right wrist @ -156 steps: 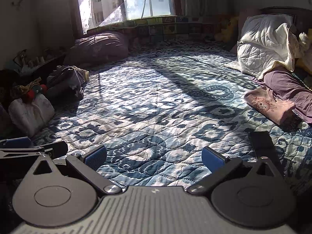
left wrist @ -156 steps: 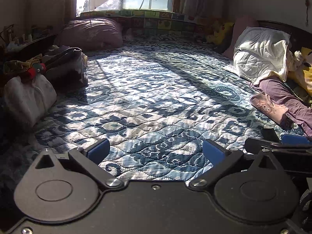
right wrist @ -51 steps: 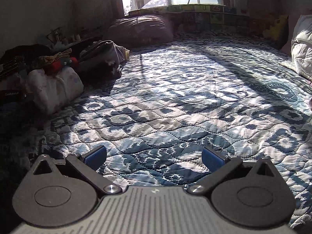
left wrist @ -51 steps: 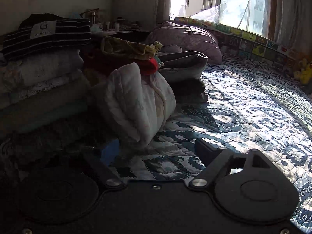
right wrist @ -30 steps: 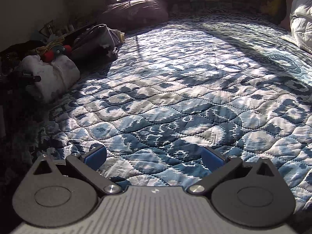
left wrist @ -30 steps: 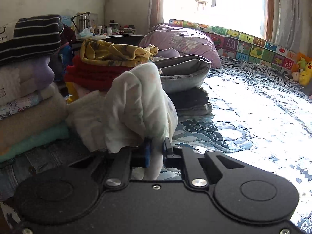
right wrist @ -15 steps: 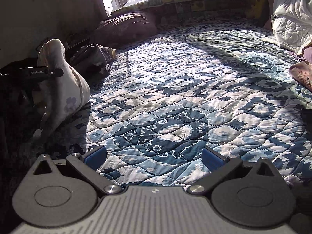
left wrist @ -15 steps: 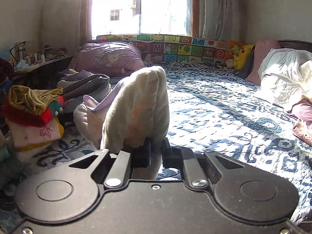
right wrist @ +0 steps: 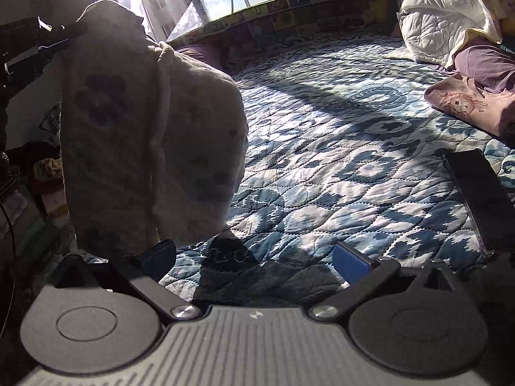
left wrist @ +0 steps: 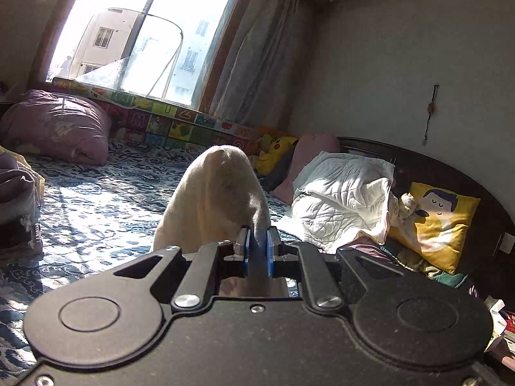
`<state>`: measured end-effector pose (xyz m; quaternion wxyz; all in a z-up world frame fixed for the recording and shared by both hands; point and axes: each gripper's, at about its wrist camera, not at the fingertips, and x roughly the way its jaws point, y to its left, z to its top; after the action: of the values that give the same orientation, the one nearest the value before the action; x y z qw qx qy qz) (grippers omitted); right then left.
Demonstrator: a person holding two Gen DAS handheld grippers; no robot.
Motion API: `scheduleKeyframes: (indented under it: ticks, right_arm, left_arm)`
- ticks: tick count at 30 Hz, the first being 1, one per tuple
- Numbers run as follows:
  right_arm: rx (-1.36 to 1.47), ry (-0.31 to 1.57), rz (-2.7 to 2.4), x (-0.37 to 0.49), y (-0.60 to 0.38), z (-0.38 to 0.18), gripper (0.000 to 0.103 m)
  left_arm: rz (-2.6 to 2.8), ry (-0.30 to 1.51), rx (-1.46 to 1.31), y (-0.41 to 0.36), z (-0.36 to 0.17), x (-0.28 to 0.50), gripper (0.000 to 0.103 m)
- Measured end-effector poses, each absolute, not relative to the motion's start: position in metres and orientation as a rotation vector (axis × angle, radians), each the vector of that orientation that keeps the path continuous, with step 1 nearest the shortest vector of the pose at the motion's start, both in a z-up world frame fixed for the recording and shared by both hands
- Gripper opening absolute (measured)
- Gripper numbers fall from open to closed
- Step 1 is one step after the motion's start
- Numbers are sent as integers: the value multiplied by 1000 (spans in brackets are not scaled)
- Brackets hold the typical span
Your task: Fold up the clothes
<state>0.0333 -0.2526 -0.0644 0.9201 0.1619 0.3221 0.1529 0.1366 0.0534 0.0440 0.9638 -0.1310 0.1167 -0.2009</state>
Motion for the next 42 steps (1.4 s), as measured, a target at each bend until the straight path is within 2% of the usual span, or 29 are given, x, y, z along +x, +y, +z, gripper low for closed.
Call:
scheduleKeyframes:
  ticks: [6, 12, 15, 16, 17, 18, 19, 20, 27, 29, 31, 34, 39, 40, 42]
  right_arm:
    - [383, 630, 337, 31, -270, -60, 102]
    - [375, 650, 377, 43, -269, -59, 102]
    - [354, 660, 410, 56, -262, -55, 97]
    - [336, 663, 423, 62, -259, -53, 92]
    - [318, 666, 436, 68, -256, -51, 83]
    - [296, 670, 446, 74, -252, -49, 79]
    - [274, 673, 456, 81, -248, -46, 75]
    - [249, 672, 467, 87, -244, -43, 74]
    - [75, 697, 560, 147, -208, -24, 74]
    - [34, 729, 586, 174, -196, -21, 78]
    - [25, 776, 621, 197, -184, -21, 82]
    - [3, 872, 664, 233, -166, -30, 90]
    - [-38, 1035, 662, 272, -139, -62, 90]
    - [-30, 1056, 663, 274, -138, -67, 87]
    - [-37, 1090, 678, 273, -135, -76, 61]
  left_arm:
    - [-362, 397, -230, 70, -9, 118, 7]
    - [-326, 668, -134, 82, -90, 89, 7]
    - [-309, 755, -161, 94, -117, 77, 12]
    - [-300, 755, -175, 98, -117, 74, 21]
    - [-290, 753, -189, 103, -116, 71, 38]
    - [-275, 737, -209, 108, -110, 70, 48]
    - [-262, 721, -227, 113, -105, 68, 57]
    - [-258, 705, -241, 118, -100, 67, 57]
    - [-243, 654, -268, 140, -78, 83, 61]
    - [-245, 668, -260, 142, -77, 96, 62]
    - [-258, 683, -236, 140, -76, 107, 63]
    - [-306, 718, -170, 133, -78, 127, 72]
    - [-376, 783, -86, 125, -86, 156, 72]
    - [-390, 806, -79, 124, -89, 160, 72]
    - [-419, 854, -66, 122, -96, 166, 66]
